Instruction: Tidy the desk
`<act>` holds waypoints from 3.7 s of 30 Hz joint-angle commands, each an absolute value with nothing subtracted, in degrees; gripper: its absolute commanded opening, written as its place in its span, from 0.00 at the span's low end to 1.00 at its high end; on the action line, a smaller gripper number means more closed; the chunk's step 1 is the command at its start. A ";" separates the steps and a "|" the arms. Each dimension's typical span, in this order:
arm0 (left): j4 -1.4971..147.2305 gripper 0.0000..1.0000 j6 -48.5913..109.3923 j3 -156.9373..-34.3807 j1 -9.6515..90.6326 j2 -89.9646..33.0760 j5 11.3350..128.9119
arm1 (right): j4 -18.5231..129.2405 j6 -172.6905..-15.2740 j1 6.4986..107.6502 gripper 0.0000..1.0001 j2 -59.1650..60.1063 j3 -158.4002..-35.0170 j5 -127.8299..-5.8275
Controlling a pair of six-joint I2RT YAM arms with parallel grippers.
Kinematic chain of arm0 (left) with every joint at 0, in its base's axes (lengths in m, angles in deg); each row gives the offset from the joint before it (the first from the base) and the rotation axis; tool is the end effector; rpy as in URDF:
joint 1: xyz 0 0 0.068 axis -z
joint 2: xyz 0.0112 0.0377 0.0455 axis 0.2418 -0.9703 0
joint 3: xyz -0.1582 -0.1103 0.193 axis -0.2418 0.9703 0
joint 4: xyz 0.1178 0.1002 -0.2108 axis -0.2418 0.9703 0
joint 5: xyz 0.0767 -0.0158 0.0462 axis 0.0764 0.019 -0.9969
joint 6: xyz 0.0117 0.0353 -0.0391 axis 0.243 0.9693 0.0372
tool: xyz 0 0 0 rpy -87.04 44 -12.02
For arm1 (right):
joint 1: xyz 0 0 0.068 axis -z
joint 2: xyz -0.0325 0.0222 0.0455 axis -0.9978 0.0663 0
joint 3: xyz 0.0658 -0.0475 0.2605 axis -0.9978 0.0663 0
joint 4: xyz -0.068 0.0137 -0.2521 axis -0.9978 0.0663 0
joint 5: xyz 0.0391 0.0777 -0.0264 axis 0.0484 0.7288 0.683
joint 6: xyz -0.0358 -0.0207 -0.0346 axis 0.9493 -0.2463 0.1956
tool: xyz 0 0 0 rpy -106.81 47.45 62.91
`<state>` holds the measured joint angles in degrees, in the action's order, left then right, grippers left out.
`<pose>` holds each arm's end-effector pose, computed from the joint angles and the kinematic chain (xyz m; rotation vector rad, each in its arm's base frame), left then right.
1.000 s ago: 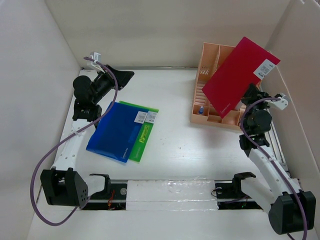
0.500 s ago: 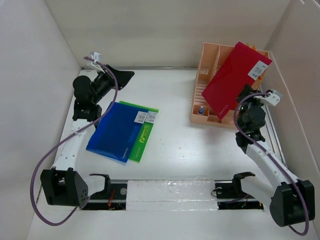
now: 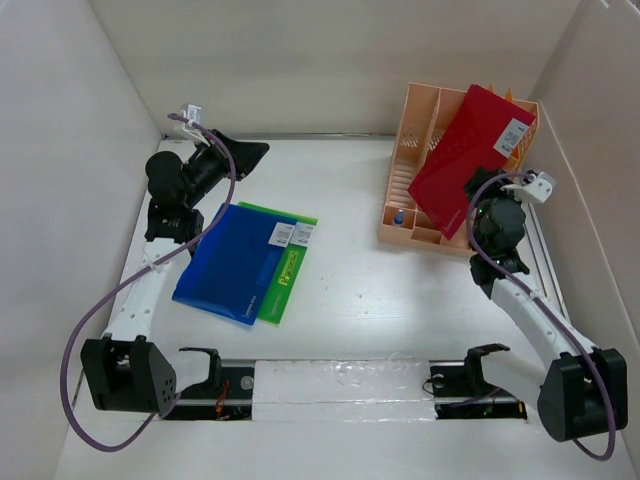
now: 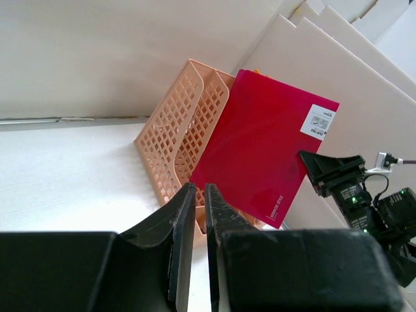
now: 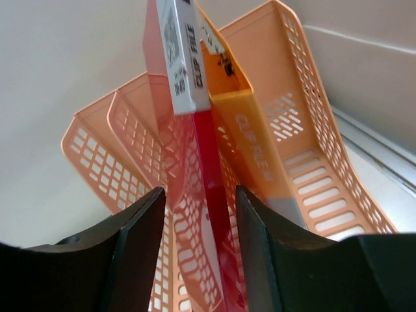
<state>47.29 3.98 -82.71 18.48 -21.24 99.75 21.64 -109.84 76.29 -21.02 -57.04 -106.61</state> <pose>0.2676 -0.0429 0.4124 0.2131 1.3732 -1.0343 0.2374 0.0222 0.3153 0.6087 1.2951 0.0743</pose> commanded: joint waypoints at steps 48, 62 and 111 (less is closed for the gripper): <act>43.59 0.07 4.10 -82.11 18.39 -19.84 100.80 | 47.40 -106.61 86.21 0.00 -16.00 -85.52 -76.03; 43.51 0.07 3.22 -81.94 18.39 -19.13 101.06 | 16.47 -91.93 67.75 0.00 -20.67 -75.57 -94.67; 77.35 0.13 35.48 -77.02 58.55 -7.88 41.73 | -20.75 -78.02 59.39 0.00 18.53 -75.48 -115.26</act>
